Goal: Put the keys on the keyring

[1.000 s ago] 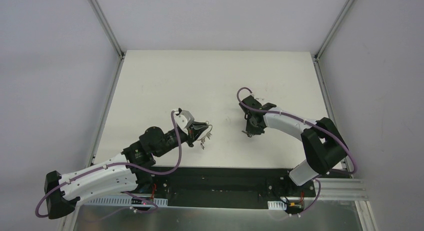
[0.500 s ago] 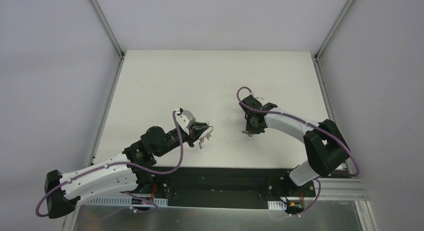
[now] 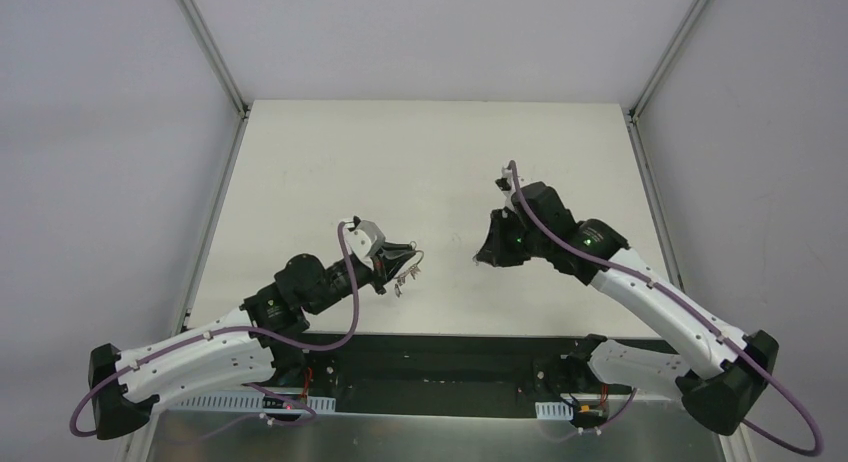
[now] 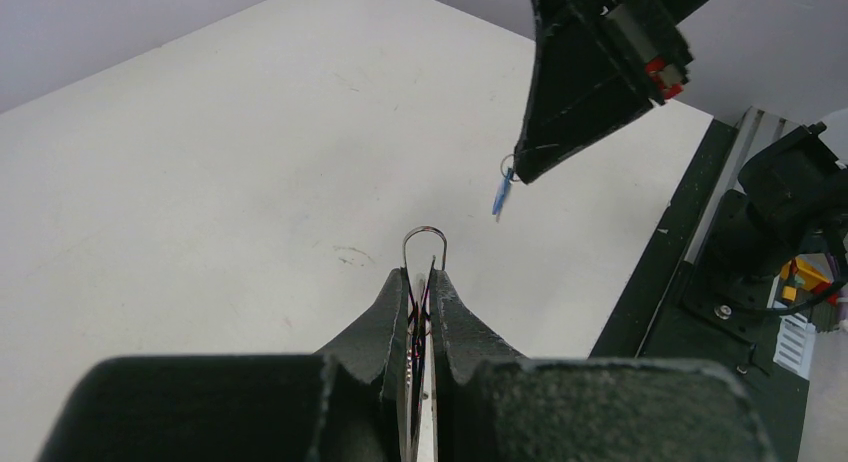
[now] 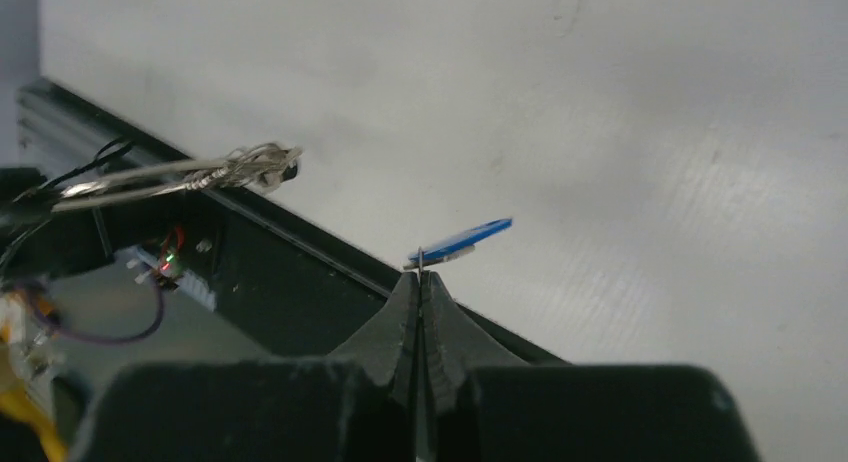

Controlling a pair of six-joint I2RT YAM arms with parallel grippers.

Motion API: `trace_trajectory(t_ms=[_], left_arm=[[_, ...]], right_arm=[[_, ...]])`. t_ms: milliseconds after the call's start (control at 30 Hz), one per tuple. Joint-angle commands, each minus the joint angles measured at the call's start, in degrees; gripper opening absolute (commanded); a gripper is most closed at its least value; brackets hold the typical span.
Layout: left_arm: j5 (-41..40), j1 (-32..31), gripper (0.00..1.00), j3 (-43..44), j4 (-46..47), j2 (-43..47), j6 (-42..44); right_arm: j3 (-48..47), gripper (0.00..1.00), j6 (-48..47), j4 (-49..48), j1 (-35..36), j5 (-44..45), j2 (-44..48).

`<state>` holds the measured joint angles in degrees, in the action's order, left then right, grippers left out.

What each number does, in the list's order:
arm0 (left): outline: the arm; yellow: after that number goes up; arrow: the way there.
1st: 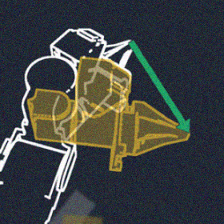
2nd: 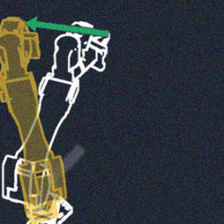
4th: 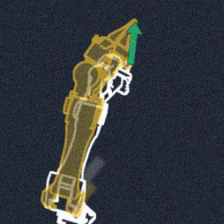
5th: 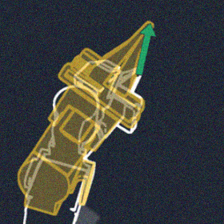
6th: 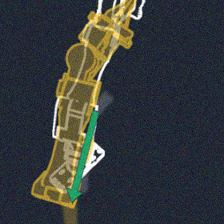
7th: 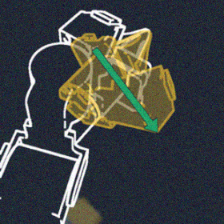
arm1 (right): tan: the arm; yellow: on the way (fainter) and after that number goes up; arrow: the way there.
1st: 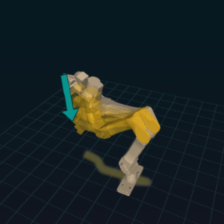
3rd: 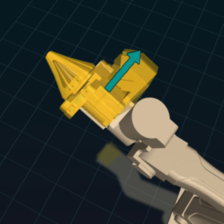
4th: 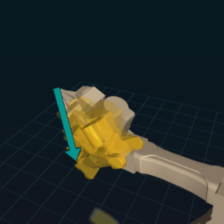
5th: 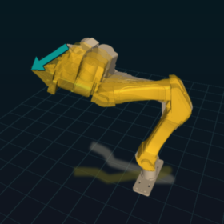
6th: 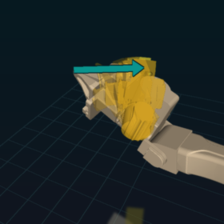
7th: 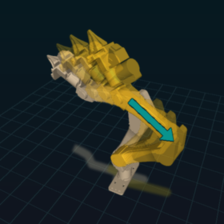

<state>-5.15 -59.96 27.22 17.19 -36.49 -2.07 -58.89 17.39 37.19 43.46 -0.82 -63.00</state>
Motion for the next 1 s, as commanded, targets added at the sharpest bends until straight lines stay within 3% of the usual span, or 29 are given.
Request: trace_trajectory(t_ms=[0,133,333,533,967], left_arm=[[0.86,-0.01,0.00,-0.32,3.10,2.12,0.99],[2.41,-0.04,0.00,-0.95,4.00,3.50,1.54],[5.03,-0.05,0.00,-2.40,6.44,5.86,2.71],[9.82,-0.10,0.00,-4.92,11.61,7.43,3.23],[12.68,-0.08,0.00,-8.50,20.17,7.74,3.67]], right_arm=[[-1.70,0.00,-3.46,0.42,0.00,-20.49,4.01],[-0.83,0.00,-2.29,-4.59,0.00,-34.95,5.66],[2.42,0.00,2.65,-15.93,0.03,-47.85,7.48],[4.25,0.00,9.04,-25.20,0.73,-51.09,6.40],[10.81,0.00,23.17,-45.63,4.07,-46.36,3.70]])
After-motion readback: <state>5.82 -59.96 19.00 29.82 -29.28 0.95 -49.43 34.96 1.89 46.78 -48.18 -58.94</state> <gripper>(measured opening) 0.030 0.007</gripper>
